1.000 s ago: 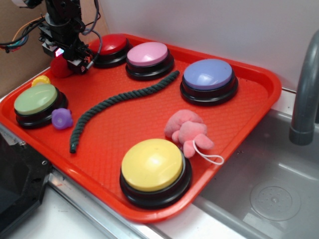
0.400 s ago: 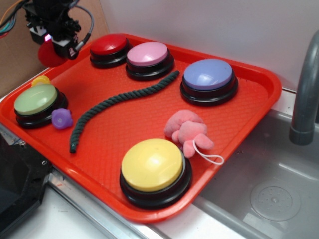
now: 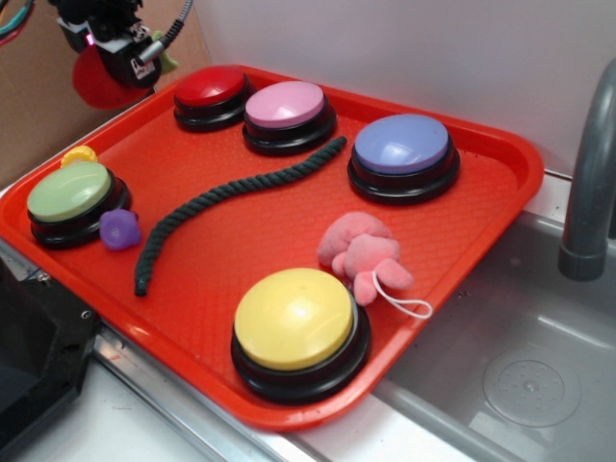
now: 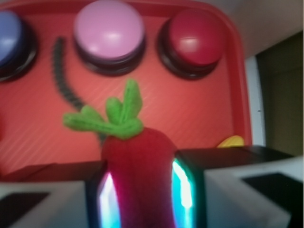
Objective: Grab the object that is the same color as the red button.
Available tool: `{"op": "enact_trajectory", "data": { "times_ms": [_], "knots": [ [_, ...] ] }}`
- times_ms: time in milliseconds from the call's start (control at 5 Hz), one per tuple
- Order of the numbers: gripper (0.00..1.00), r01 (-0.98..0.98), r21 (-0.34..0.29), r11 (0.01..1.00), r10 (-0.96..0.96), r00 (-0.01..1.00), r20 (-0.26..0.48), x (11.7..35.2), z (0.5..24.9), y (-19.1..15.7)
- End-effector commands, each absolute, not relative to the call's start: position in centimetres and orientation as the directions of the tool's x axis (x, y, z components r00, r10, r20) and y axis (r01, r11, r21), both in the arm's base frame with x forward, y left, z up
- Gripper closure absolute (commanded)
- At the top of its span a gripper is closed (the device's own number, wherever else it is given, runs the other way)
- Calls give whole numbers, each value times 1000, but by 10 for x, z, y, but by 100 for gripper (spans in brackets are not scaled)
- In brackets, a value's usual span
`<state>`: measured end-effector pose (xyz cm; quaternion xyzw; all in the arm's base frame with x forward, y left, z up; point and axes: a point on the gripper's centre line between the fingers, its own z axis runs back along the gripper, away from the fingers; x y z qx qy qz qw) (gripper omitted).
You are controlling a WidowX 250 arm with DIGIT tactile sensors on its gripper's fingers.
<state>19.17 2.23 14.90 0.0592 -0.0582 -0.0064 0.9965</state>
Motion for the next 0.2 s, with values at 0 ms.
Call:
{"op": "enact_trajectory", "data": {
  "times_ms": [0],
  "knots": [
    [100, 125, 134, 983, -137, 986, 93, 185, 171, 19]
  ]
}}
